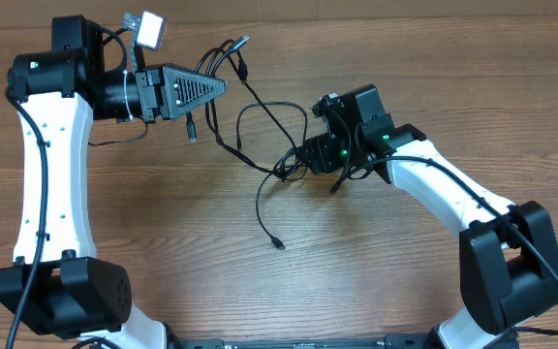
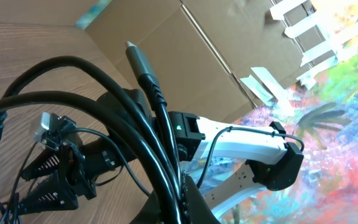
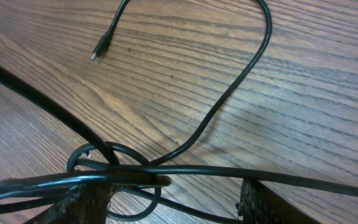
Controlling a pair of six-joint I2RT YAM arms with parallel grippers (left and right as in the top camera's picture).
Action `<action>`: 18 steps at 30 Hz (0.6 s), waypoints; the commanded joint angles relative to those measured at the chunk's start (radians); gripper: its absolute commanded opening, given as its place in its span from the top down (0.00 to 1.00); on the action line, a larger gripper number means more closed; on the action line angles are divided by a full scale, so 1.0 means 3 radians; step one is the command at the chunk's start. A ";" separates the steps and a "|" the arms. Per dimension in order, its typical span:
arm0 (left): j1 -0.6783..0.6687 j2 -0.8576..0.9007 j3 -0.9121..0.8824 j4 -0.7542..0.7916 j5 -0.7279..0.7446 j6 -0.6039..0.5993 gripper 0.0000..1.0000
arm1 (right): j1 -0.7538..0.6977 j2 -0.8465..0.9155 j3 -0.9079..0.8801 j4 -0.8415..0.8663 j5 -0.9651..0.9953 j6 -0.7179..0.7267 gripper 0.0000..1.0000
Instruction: Untangle cables
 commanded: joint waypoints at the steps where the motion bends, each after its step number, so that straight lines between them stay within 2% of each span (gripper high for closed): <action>1: -0.0004 -0.0070 0.0047 0.0003 0.0150 -0.0056 0.95 | -0.0006 0.0011 0.0048 0.0042 -0.0196 -0.0008 0.34; 7: -0.0004 -0.0070 0.0047 0.0001 0.0149 -0.0056 0.95 | -0.0006 0.0011 0.0048 0.0038 -0.0327 -0.0008 0.37; 10: -0.0004 -0.0070 0.0047 0.0004 -0.0022 -0.0029 0.96 | 0.0001 0.0011 0.0048 0.0022 -0.0327 -0.0008 0.31; 12: -0.0005 -0.0070 0.0047 0.0005 -0.0455 -0.0017 0.96 | 0.0018 0.0011 0.0048 -0.0013 -0.0327 -0.0006 0.26; 14: -0.0014 -0.0070 0.0043 0.0004 -0.1170 -0.0020 0.95 | 0.0039 0.0011 0.0048 -0.0066 -0.0326 -0.0008 0.20; 17: -0.0057 -0.0070 0.0041 0.0003 -0.1946 -0.0112 0.95 | 0.0057 0.0011 0.0048 -0.0098 -0.0326 -0.0008 0.19; 18: -0.0075 -0.0069 0.0041 0.0004 -0.2146 -0.0163 0.91 | 0.0057 0.0011 0.0048 -0.0098 -0.0326 -0.0008 0.19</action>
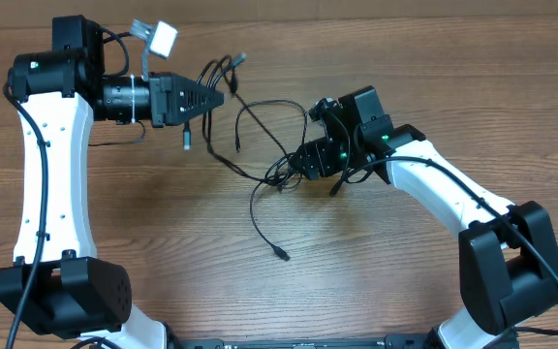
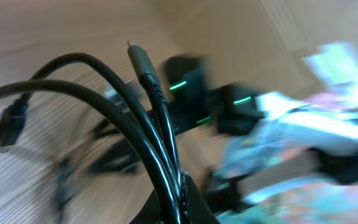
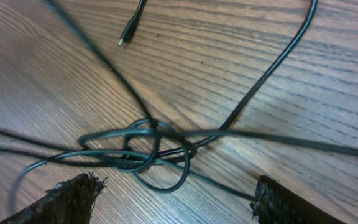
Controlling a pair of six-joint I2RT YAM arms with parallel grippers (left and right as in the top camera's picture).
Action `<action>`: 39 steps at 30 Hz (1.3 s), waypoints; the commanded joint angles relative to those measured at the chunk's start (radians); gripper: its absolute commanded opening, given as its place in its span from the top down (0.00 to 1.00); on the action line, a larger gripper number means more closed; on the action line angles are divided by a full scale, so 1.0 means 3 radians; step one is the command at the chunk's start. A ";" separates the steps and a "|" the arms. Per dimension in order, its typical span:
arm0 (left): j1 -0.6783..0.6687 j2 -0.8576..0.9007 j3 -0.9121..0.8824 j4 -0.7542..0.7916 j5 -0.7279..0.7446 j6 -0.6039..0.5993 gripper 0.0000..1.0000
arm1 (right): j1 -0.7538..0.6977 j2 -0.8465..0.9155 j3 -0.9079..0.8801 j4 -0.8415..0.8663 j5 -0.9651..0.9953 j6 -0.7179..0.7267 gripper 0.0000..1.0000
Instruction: Untangle cables
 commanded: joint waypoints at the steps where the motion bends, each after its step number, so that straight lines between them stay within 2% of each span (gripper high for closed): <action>1: -0.0072 -0.0070 0.0041 0.0003 -0.1249 -0.0165 0.85 | 0.0031 0.0011 0.0048 0.0010 -0.0033 -0.0011 0.18; 2: -0.0095 -0.0069 0.0041 0.0003 -0.1401 -0.0230 0.76 | 0.0031 0.0011 0.0048 0.0017 -0.0033 -0.0010 0.18; 3: -0.0114 -0.0069 0.0041 0.0006 -0.1516 -0.0284 0.63 | 0.0031 0.0011 0.0048 0.0024 -0.0033 -0.0011 0.18; 4: -0.0139 -0.0069 0.0041 0.0014 -0.1653 -0.0333 0.37 | 0.0031 0.0011 0.0048 0.0032 -0.0034 -0.0010 0.17; 5: -0.0159 -0.0066 0.0041 0.0023 -0.1745 -0.0366 0.20 | 0.0031 0.0011 0.0048 0.0036 -0.0034 -0.0010 0.16; 6: -0.0192 -0.0065 0.0041 0.0033 -0.1878 -0.0394 0.06 | 0.0031 0.0011 0.0048 0.0038 -0.0033 -0.0010 0.16; 7: -0.0221 -0.0064 0.0041 0.0036 -0.1972 -0.0411 0.00 | 0.0031 0.0011 0.0048 0.0038 -0.0033 -0.0010 0.15; 11: -0.0314 -0.0064 0.0039 0.0038 -0.2408 -0.0512 0.00 | 0.0031 0.0011 0.0048 0.0031 -0.0033 -0.0010 0.14; 16: -0.0354 -0.0058 0.0039 0.0075 -0.2972 -0.0827 0.01 | 0.0031 0.0011 0.0048 0.0031 -0.0033 -0.0011 0.14; 28: -0.0444 -0.0019 -0.0233 0.0238 -0.2834 -0.1053 0.01 | 0.0031 0.0011 0.0048 0.0032 -0.0032 -0.0011 0.09; 35: -0.0665 -0.0018 -0.0834 0.0781 -0.2837 -0.1244 0.00 | 0.0031 0.0011 0.0048 0.0031 -0.0033 -0.0010 0.09; 39: -0.0830 -0.0011 -0.1272 0.1277 -0.2838 -0.1409 0.00 | 0.0031 0.0011 0.0048 0.0031 -0.0033 -0.0010 0.09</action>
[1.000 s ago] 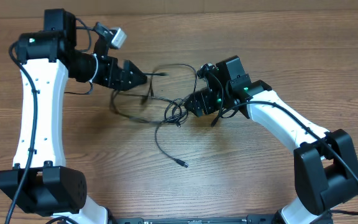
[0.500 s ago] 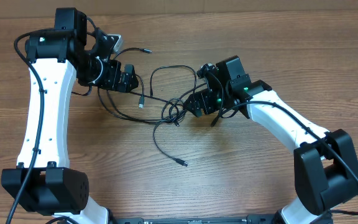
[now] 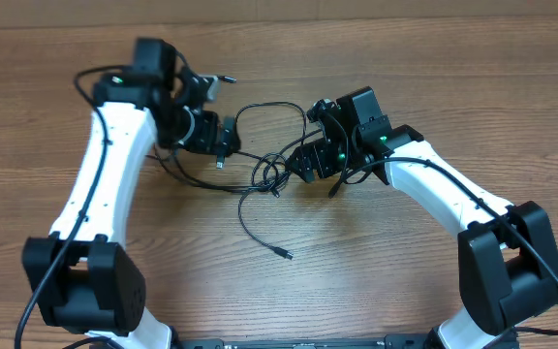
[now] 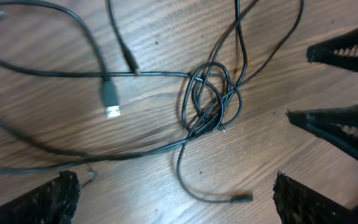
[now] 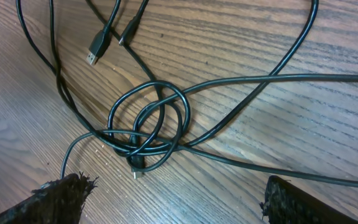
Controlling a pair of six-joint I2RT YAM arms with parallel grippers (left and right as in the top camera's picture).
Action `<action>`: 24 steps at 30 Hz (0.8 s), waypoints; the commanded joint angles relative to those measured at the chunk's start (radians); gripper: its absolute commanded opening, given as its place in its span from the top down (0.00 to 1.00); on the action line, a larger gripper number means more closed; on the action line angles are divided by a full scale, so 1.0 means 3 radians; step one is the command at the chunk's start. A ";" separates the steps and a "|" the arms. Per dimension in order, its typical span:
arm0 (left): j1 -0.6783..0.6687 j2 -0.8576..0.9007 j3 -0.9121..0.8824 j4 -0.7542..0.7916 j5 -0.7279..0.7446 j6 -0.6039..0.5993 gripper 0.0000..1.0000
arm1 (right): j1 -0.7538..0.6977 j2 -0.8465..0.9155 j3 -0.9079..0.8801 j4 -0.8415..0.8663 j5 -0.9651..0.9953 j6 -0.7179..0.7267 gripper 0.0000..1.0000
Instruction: Untangle cables
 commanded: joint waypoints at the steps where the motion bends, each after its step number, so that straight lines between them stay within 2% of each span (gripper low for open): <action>1: -0.0150 -0.0003 -0.0364 0.0317 -0.0009 -0.0212 0.01 | 0.0013 0.0011 0.0048 0.0015 -0.0029 -0.0010 0.09; 11: -0.0357 0.0108 -0.1095 0.1456 -0.0209 -0.0760 0.01 | 0.0013 0.0011 0.0048 -0.0020 -0.0029 -0.0010 0.10; 19: -0.0360 0.0340 -0.1139 0.1685 -0.0370 -0.0769 0.12 | 0.0013 0.0011 0.0048 -0.0057 -0.0028 -0.0011 0.11; 24: -0.0371 0.0518 -0.1141 0.1681 -0.0481 -0.0767 0.14 | 0.0013 0.0011 0.0048 -0.0058 -0.0029 -0.0011 0.11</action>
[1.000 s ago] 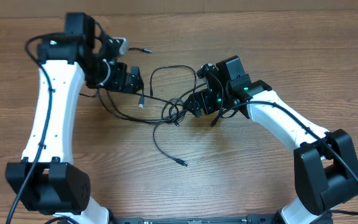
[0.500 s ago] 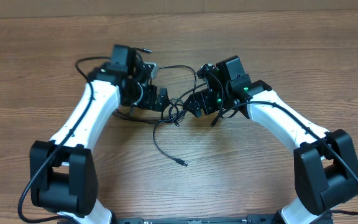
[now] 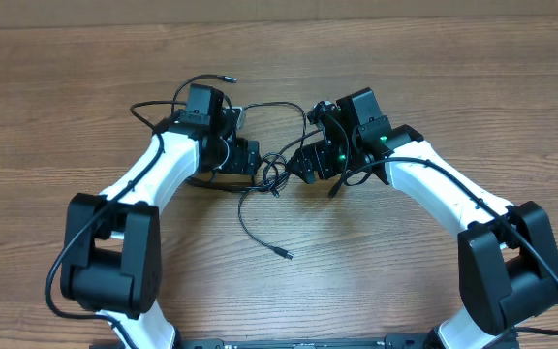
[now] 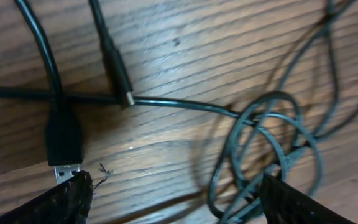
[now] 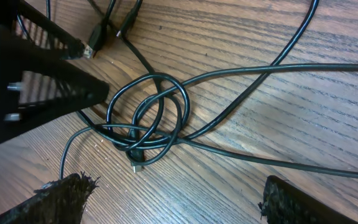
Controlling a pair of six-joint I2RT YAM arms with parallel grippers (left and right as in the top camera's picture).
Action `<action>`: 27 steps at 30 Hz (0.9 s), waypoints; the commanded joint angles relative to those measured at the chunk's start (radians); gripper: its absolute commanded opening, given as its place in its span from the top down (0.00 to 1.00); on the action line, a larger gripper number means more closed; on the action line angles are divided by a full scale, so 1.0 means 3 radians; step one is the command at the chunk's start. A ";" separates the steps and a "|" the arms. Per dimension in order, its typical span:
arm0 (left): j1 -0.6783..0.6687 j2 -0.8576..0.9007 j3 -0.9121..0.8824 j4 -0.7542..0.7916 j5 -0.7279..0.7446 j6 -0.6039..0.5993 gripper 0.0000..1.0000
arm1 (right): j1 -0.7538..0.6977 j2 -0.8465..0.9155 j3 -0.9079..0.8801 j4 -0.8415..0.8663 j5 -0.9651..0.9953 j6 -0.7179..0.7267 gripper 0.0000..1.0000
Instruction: Untangle cables
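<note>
Several thin black cables lie on the wooden table, looped into a knot between my two grippers. My left gripper is open, low over the table just left of the knot, and holds nothing. A black USB plug and a smaller plug lie in front of it. My right gripper is open just right of the knot and is also empty. One left finger shows in the right wrist view, next to the knot.
A loose cable tail runs toward the near side and ends in a small plug. Another end arches up behind the left arm. A long loop lies at the far side between the arms. Bare wooden table surrounds the cables.
My left gripper has moved right and lower, from left of the cables to right beside the knot, still open. The right gripper and the knot have stayed where they were.
At first my left gripper was shut on a bundle of cables held up at the far left, with cables taut across my right fingers. Then the knot lay slack under the open right gripper. Later the left was open, cables on the table, and it has closed in on the knot.
</note>
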 commanded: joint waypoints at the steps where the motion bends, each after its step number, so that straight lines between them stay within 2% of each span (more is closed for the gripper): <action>1: -0.0022 0.0196 -0.0041 0.0008 -0.0121 -0.0051 0.15 | 0.0013 0.0011 0.0048 0.0014 -0.0029 -0.0013 0.11; 12: -0.0069 0.0312 -0.0041 0.0025 -0.0086 -0.0036 0.24 | 0.0013 0.0011 0.0048 0.0025 -0.0029 -0.0013 0.11; 15: -0.0148 0.0312 -0.0041 0.0019 -0.0088 0.0253 0.27 | 0.0013 0.0011 0.0048 0.0025 -0.0029 -0.0013 0.11; 17: -0.0221 0.0312 -0.0041 0.0010 -0.0106 0.0493 0.24 | 0.0013 0.0011 0.0048 0.0025 -0.0028 -0.0013 0.11; 19: -0.0296 0.0312 -0.0041 0.0023 -0.0228 0.0609 0.11 | 0.0013 0.0011 0.0048 0.0025 -0.0028 -0.0013 0.11; 20: -0.0329 0.0312 -0.0041 0.0034 -0.0334 0.0610 0.11 | 0.0013 0.0011 0.0048 0.0025 -0.0029 -0.0013 0.11; 25: -0.0395 0.0312 -0.0041 0.0089 -0.0553 0.0509 0.16 | 0.0013 0.0011 0.0048 0.0024 -0.0029 -0.0013 0.11; 27: -0.0395 0.0312 -0.0041 0.0090 -0.0553 0.0510 0.23 | 0.0013 0.0011 0.0048 0.0024 -0.0029 -0.0013 0.11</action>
